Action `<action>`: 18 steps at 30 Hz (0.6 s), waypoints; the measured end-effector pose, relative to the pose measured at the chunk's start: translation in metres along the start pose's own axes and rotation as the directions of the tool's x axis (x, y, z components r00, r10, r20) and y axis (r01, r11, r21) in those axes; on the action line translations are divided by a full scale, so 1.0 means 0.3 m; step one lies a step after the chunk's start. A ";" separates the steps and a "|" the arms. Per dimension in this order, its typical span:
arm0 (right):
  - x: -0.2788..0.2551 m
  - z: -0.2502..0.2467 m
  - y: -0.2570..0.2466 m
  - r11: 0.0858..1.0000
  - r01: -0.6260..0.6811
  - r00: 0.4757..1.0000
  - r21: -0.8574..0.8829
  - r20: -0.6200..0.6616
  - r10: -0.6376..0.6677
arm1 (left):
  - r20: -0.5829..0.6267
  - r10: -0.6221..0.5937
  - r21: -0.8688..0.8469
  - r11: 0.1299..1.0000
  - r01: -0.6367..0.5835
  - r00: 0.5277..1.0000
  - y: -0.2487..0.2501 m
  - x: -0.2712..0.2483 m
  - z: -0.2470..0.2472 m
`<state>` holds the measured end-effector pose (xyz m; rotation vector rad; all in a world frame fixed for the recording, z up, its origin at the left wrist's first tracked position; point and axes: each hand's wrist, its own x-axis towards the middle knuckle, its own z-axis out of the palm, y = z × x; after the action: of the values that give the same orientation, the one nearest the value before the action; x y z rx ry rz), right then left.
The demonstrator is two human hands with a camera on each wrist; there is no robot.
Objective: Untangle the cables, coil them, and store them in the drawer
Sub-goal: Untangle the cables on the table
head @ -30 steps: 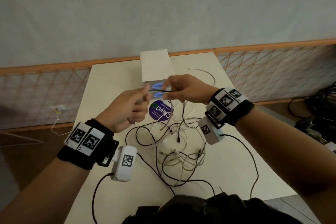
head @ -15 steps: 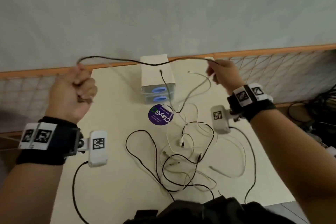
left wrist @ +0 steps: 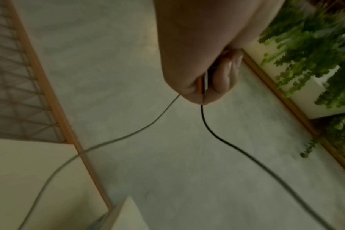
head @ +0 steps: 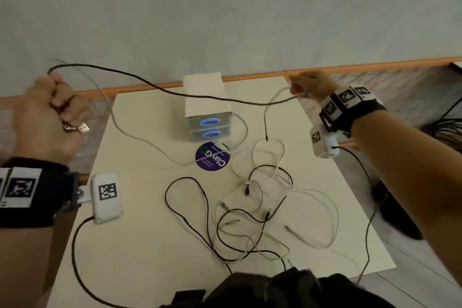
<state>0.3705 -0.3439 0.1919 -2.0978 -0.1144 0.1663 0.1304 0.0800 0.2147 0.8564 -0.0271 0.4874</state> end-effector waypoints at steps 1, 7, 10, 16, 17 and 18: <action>-0.003 0.019 -0.048 0.992 0.124 0.992 -0.028 -0.018 -0.125 | -0.018 -0.017 0.117 0.993 0.019 1.000 -0.029 -0.025 0.055; -0.009 0.007 -0.234 0.883 0.423 0.727 -0.202 -0.507 -0.464 | -0.110 -0.166 0.361 0.912 0.196 0.980 -0.153 -0.080 0.127; -0.001 -0.010 -0.165 0.765 0.428 0.743 -0.481 -0.294 -0.601 | -0.072 -0.181 0.352 0.915 0.195 0.981 -0.183 -0.109 0.139; -0.199 0.126 0.201 0.487 0.080 0.974 -0.870 0.171 0.146 | -0.105 -0.314 0.219 0.918 0.330 0.944 -0.247 -0.138 0.152; -0.262 0.169 0.257 0.492 0.084 0.955 -0.866 0.210 0.207 | -0.118 -0.319 0.221 0.915 0.338 0.940 -0.264 -0.142 0.154; -0.331 0.224 0.314 0.516 0.098 0.923 -0.851 0.271 0.272 | -0.126 -0.322 0.225 0.912 0.343 0.938 -0.280 -0.147 0.158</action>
<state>0.2626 -0.3493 0.0842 -3.0679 -0.3901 0.7105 0.1347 -0.0188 0.1762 1.0568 0.2612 0.2064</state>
